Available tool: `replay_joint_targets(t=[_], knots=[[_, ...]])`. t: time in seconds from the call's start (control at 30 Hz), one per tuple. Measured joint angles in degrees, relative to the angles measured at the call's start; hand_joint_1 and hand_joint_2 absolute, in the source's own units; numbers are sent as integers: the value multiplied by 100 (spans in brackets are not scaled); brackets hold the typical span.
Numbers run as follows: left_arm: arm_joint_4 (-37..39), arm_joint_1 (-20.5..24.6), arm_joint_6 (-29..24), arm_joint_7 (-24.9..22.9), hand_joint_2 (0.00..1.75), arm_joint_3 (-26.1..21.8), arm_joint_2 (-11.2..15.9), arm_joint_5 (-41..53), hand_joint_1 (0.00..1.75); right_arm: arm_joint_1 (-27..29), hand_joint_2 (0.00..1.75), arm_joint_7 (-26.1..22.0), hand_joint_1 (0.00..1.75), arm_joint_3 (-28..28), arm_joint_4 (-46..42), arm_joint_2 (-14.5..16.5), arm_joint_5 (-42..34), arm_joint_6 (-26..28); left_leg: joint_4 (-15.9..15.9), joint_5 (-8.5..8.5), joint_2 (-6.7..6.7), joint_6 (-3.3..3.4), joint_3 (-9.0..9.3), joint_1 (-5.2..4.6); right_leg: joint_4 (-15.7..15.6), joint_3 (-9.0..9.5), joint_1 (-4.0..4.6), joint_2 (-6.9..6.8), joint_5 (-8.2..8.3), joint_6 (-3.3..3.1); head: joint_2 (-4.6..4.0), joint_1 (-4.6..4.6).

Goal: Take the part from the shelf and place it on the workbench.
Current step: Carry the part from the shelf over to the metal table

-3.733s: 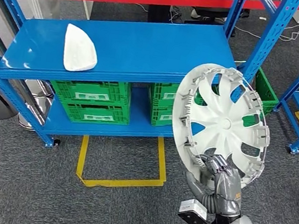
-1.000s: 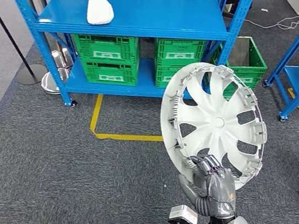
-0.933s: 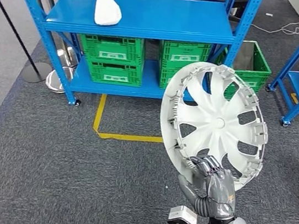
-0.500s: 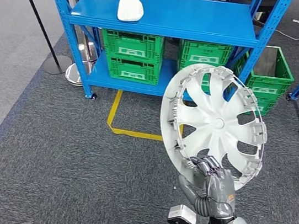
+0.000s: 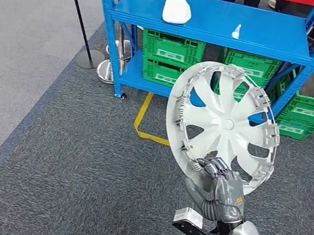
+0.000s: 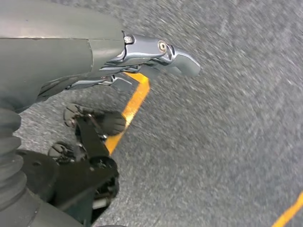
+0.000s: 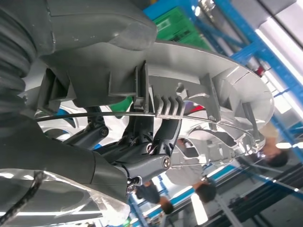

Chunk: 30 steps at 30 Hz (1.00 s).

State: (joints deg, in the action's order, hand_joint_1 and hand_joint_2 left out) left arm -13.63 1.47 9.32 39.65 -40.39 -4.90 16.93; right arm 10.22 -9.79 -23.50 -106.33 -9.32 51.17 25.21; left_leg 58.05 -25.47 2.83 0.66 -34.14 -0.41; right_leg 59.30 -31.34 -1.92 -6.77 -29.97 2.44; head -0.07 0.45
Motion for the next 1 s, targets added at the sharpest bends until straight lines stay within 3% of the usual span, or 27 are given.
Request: replay_joint_targets(t=[0.03,0.1,0.17,0.2,0.23,0.27,0.33,0.4,0.47,0.5,0.57,0.63,0.7,0.73,0.77,0.8,0.87,0.93,1.0], knots=[[2,-7,-4,-1,175,-5,-7,3,0,-11,175,4,175,-2,2,5,0,-4,-53,35,-69,43,30,13,89,-37,-3,139,-69,13,0,12],[5,-1,-7,-2,175,-10,-23,8,0,-15,175,6,175,-8,11,8,2,-7,-108,77,-214,99,60,13,646,-309,0,508,-358,2,0,56],[8,13,-7,-3,175,-15,-31,9,0,-11,175,2,175,-16,25,9,2,-7,-102,73,-387,133,56,-26,1369,-708,33,649,-608,-22,0,72],[9,11,-7,-3,175,-18,-35,8,0,-8,175,3,175,-20,33,9,2,-7,-95,68,-477,145,59,-47,1528,-825,53,664,-593,-36,0,71],[9,6,-7,-4,175,-20,-38,8,0,-7,175,9,175,-23,43,9,-1,-8,-83,63,-571,152,63,-63,1466,-838,72,676,-463,-56,0,69],[10,1,-9,-4,175,-21,-42,10,0,-6,175,15,175,-26,49,9,-2,-8,-63,56,-662,153,65,-72,1178,-737,85,710,-243,-80,0,70],[10,-3,-24,-11,175,-23,-48,20,0,-9,175,19,175,-29,55,9,5,-6,15,23,-831,135,37,-83,427,-415,83,937,102,-116,0,68],[10,-2,-42,-22,175,-25,-48,36,0,-7,175,14,175,-37,52,9,22,1,82,1,-967,94,-26,-75,63,-229,82,1087,175,-128,0,63],[13,-20,-51,-27,175,-27,-43,61,0,0,175,22,175,-45,49,9,43,7,93,10,-1080,48,-68,-56,37,-196,86,987,175,-157,0,61],[16,-34,-57,-27,175,-28,-45,83,0,1,175,35,175,-46,48,9,51,9,115,0,-1035,16,-80,-60,18,-180,78,924,182,-181,0,61],[22,-30,-76,-27,175,-28,-47,124,0,10,175,58,175,-46,39,9,63,20,410,-176,-728,-69,-220,-65,-20,-135,48,781,186,-229,0,33],[24,1,-93,-27,175,-27,-51,148,0,31,175,65,175,-45,29,9,73,33,1121,-513,-400,-160,-573,-24,-27,-105,48,631,160,-247,0,4],[24,15,-104,-27,175,-27,-52,171,0,52,175,66,175,-45,28,9,79,39,1684,-671,-318,-213,-869,43,-26,-78,41,479,126,-236,0,3],[24,11,-115,-27,175,-27,-53,190,0,66,175,67,175,-45,28,9,79,41,1675,-591,-304,-226,-875,67,-26,-56,36,403,107,-222,0,3],[24,8,-134,-27,175,-27,-54,211,0,82,175,71,175,-45,27,9,77,43,1427,-411,-277,-227,-758,80,-26,-27,30,329,86,-207,0,3],[24,6,-162,-30,175,-27,-55,235,0,96,175,74,175,-45,23,9,73,46,1030,-186,-205,-216,-561,81,-27,7,27,256,64,-187,0,3],[24,23,-234,-53,175,-27,-57,268,0,111,175,78,175,-44,2,9,61,57,317,64,25,-151,-214,28,-32,59,44,123,18,-132,0,5],[24,27,-289,-98,175,-27,-59,280,0,113,175,67,175,-46,-15,9,57,70,100,57,103,-68,-133,-29,-52,91,64,9,-15,-63,0,6],[26,-7,-315,-146,175,-30,-57,281,0,101,175,56,175,-58,-20,11,73,73,43,68,-43,12,-109,-26,-93,152,56,-71,-46,12,0,9]])
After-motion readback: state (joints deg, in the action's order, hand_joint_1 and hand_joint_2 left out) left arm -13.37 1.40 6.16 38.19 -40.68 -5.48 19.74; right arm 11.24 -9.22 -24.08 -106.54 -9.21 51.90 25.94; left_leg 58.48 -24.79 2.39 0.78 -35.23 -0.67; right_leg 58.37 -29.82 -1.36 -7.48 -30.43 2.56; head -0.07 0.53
